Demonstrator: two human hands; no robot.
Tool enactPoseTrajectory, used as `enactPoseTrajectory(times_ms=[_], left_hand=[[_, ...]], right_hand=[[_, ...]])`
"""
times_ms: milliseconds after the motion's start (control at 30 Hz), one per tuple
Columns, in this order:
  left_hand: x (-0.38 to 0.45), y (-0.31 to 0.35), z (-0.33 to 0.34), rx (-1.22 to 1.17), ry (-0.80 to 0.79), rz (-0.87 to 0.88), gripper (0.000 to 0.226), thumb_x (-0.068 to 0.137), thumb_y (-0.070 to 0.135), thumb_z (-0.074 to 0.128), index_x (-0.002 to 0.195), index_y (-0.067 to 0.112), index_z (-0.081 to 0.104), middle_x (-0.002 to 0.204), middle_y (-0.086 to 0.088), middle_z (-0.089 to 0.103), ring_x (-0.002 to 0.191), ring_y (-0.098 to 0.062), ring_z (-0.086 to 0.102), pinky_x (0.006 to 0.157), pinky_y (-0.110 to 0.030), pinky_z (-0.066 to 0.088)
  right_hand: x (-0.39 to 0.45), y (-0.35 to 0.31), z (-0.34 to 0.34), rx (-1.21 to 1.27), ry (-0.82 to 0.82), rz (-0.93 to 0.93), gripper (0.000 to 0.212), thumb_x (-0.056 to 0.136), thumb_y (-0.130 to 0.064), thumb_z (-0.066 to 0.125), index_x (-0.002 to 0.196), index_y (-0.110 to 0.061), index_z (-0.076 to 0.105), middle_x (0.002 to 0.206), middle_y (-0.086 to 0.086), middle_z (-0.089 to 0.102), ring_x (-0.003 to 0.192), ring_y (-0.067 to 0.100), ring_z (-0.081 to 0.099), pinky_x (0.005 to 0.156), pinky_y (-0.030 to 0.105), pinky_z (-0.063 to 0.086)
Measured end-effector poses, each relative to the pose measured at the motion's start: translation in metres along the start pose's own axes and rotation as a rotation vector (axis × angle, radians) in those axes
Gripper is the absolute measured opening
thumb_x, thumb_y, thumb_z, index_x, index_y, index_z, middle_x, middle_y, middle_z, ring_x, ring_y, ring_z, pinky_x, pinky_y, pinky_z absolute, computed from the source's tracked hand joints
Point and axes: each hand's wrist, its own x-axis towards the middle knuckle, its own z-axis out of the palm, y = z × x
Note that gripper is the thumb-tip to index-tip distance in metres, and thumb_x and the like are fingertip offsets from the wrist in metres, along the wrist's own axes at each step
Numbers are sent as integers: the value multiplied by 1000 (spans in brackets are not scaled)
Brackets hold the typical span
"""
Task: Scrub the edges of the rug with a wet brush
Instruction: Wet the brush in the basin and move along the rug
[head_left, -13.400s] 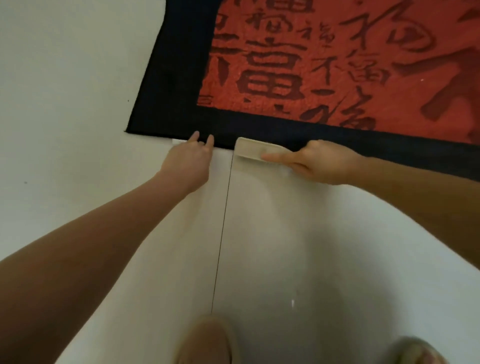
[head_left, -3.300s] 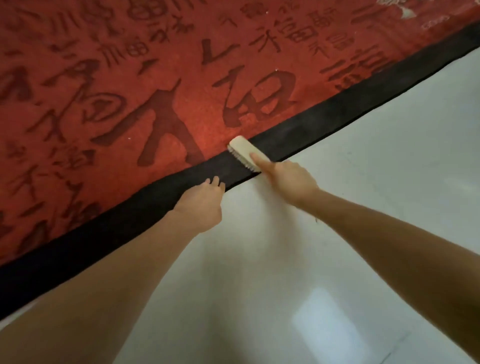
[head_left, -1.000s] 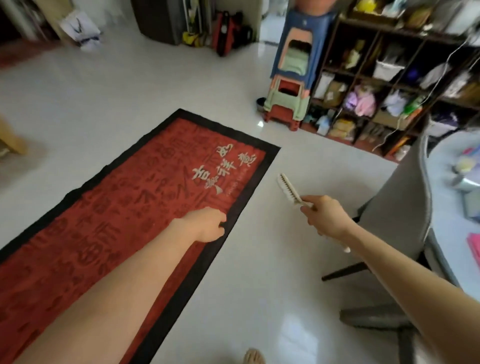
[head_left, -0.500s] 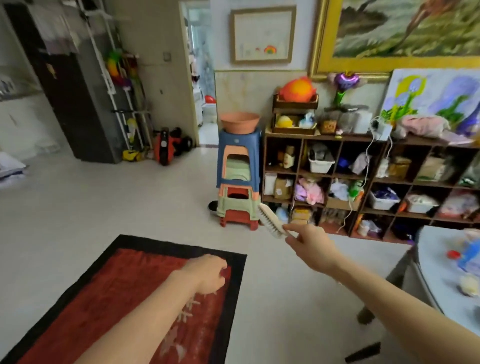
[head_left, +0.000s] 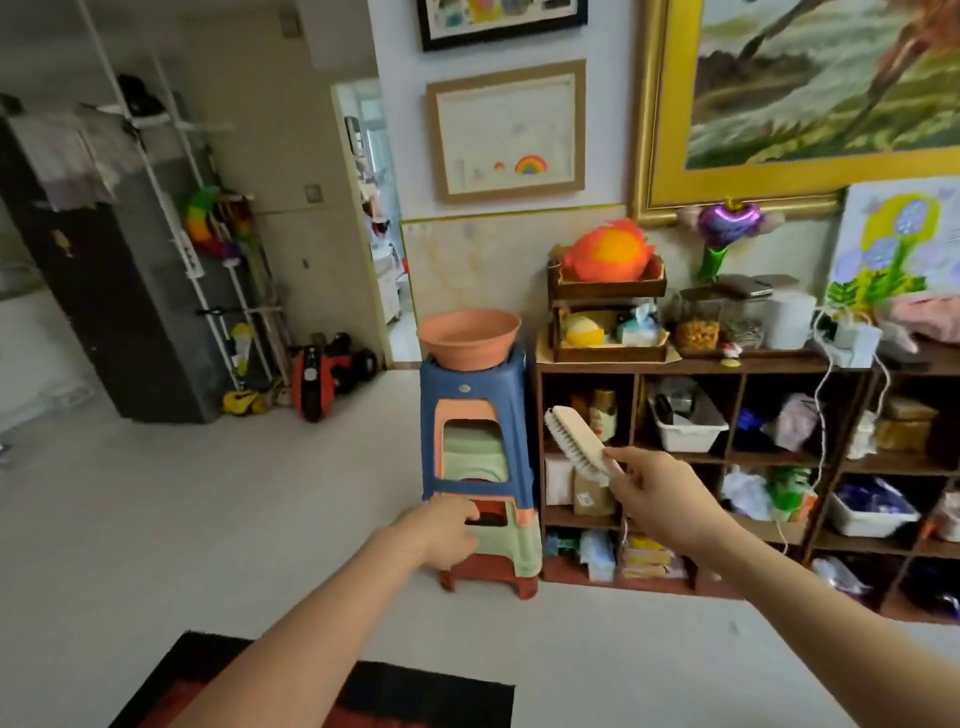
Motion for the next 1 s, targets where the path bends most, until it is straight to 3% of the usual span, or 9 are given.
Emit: enactPoseTrajectory(times_ms=[133,267,433,567,667,833,1000], left_hand=[[114,-9,-44,-187,119,-113,33,97,26,53,127,14,60,130,-1,58,116,-21,56,96,-27,45],[203,-27,-79,-248,212,-207,42,92,25,53,134,18,56,135,-4,58,117,-22,56,99,-36,47],[308,-56,-123,-327,328,-276,45,98,18,52,141,7,46,141,-5,50,126,-26,50,104,-35,41],[414,-99,-145,-506,399,-335,18,97,21,52,113,13,49,109,-1,58,95,-20,54,75,-28,41],[476,-121,-162,-612,433,-371,26,93,22,52,113,5,53,105,-12,65,93,-29,62,67,-30,41],[545,-142,-168,-747,453,-554,39,100,30,46,124,-1,50,120,-21,61,109,-38,59,80,-36,44],[604,-166,-169,-811,482,-694,46,104,34,40,126,-4,53,127,-19,57,115,-36,57,97,-38,44]], right_hand=[[137,18,5,20,-62,-57,39,99,-22,44,138,-19,50,87,-2,63,52,5,54,41,12,34],[251,24,19,30,-132,-85,39,100,-21,43,137,-19,51,75,-4,64,51,7,55,40,15,37],[389,34,53,-12,-141,-137,40,100,-22,42,139,-21,51,108,4,67,63,7,58,46,16,38],[491,44,89,-81,-149,-174,39,99,-20,41,137,-19,51,108,7,68,70,17,60,53,25,42],[551,43,105,-145,-167,-197,39,99,-20,42,137,-21,52,115,9,67,89,27,64,72,40,52],[640,34,131,-189,-234,-216,42,98,-20,43,140,-22,49,121,13,64,106,35,60,85,38,50],[731,33,181,-321,-421,-353,50,93,-4,38,141,-15,45,116,19,63,104,38,60,87,45,49]])
